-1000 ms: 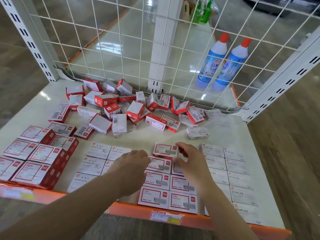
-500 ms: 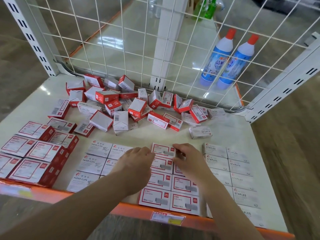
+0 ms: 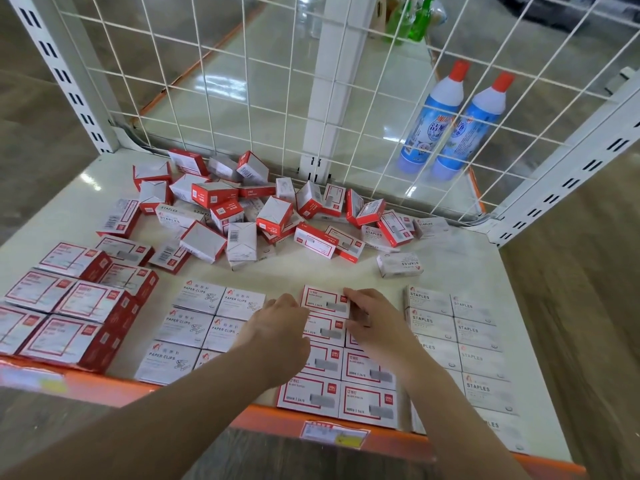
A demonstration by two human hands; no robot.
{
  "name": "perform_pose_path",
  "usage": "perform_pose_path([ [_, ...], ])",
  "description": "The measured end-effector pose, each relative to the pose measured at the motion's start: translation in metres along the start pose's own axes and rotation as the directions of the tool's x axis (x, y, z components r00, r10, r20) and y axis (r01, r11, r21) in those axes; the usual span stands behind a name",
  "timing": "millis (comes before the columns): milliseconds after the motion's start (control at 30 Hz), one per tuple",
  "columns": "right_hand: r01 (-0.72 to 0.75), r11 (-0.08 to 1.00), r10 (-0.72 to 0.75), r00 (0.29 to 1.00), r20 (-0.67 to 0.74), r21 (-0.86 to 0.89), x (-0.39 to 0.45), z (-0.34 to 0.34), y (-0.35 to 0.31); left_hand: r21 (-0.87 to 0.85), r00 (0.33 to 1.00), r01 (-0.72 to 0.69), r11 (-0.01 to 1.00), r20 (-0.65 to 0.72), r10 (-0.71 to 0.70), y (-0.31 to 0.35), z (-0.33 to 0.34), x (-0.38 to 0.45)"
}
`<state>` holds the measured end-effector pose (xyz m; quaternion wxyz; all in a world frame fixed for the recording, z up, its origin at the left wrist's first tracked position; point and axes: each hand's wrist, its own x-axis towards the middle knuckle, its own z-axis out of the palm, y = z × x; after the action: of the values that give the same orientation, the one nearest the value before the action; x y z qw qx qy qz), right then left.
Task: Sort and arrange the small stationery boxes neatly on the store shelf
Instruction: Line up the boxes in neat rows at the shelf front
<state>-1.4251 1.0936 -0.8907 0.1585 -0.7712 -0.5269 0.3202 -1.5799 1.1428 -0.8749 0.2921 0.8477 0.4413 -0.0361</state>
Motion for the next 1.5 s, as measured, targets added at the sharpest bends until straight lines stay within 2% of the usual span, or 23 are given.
perform_pose_path([
  [500,0.021,0.999,-0.021,1.0,-0.007,-0.026,0.001,0.002,0.004,0.027,1.0,-0.029,0.999,0.012,0.029,0.001,-0.002,-0.002],
  [567,0.012,1.0,-0.013,0.999,-0.039,-0.027,-0.002,0.0,0.003,0.059,0.999,-0.03,0.998,-0.011,0.031,0.001,-0.001,-0.003],
  [700,-0.078,0.997,0.074,0.979,-0.192,-0.015,-0.015,-0.007,0.01,0.135,0.998,-0.033,0.99,-0.051,0.04,0.0,0.003,-0.002],
  [867,-0.092,0.994,0.084,0.989,-0.124,-0.053,-0.028,-0.004,0.018,0.197,0.995,-0.041,0.98,-0.08,0.058,0.002,0.004,-0.003],
  [967,-0.117,0.992,0.111,0.983,-0.146,-0.036,-0.03,0.001,0.019,0.215,0.995,-0.065,0.974,-0.059,0.079,0.003,0.003,-0.003],
  [1500,-0.106,0.994,0.101,0.988,-0.12,-0.036,-0.028,-0.002,0.014,0.101,0.999,-0.006,0.995,-0.03,0.009,0.003,0.002,0.0],
])
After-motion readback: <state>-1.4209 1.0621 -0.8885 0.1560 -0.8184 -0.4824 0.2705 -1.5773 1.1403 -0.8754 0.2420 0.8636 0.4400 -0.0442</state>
